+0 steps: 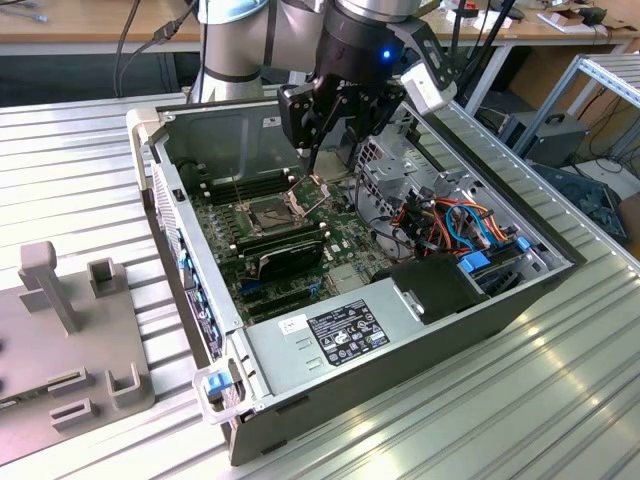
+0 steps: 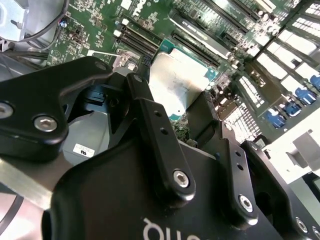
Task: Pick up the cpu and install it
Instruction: 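Pick up the cpu and move it towards the insertion slot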
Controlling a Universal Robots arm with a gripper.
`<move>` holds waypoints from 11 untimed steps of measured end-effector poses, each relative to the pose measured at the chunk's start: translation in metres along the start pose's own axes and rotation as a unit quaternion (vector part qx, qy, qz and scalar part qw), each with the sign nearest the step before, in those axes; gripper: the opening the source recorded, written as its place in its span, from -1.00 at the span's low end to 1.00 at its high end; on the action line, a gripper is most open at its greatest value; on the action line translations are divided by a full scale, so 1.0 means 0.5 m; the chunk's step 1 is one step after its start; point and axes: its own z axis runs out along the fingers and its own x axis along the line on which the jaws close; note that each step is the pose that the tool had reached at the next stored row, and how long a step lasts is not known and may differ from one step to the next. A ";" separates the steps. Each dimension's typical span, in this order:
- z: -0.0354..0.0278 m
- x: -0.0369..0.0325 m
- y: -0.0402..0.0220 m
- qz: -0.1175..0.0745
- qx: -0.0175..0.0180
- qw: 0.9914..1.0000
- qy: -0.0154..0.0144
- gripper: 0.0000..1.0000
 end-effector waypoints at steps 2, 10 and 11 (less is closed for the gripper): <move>0.012 0.000 0.007 0.000 0.000 1.000 0.000 0.08; 0.041 -0.001 0.039 0.000 0.000 1.000 0.000 0.08; 0.045 -0.001 0.043 0.000 0.000 1.000 0.000 0.08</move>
